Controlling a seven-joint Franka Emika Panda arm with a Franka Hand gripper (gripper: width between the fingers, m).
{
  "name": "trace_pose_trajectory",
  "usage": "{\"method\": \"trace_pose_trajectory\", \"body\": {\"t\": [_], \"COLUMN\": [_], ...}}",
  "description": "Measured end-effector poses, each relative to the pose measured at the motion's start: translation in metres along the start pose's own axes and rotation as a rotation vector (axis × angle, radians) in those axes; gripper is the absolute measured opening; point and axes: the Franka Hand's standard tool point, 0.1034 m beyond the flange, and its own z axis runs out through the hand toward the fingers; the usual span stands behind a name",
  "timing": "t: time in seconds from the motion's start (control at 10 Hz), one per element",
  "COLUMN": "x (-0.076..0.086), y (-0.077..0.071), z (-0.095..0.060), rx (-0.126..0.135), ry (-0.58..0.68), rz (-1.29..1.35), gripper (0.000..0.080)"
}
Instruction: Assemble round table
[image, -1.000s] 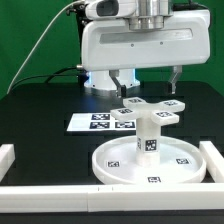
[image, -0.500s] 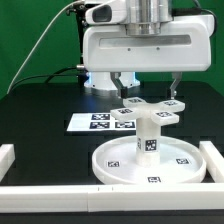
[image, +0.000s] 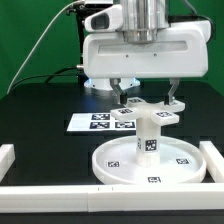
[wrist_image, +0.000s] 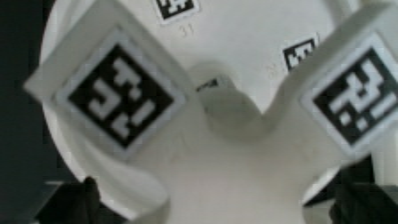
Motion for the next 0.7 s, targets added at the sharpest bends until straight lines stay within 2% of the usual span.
{"method": "trace_pose_trajectory", "body": {"t": [0.4, 0.7], "x": [0.005, 0.015], "y": [-0.004, -0.006], "z": [-0.001, -0.004], "rx": [-0.001, 0.001], "ry": [-0.006, 0.007], "rz": [0.007, 0.011], "gripper": [0.0649, 0.0649]}}
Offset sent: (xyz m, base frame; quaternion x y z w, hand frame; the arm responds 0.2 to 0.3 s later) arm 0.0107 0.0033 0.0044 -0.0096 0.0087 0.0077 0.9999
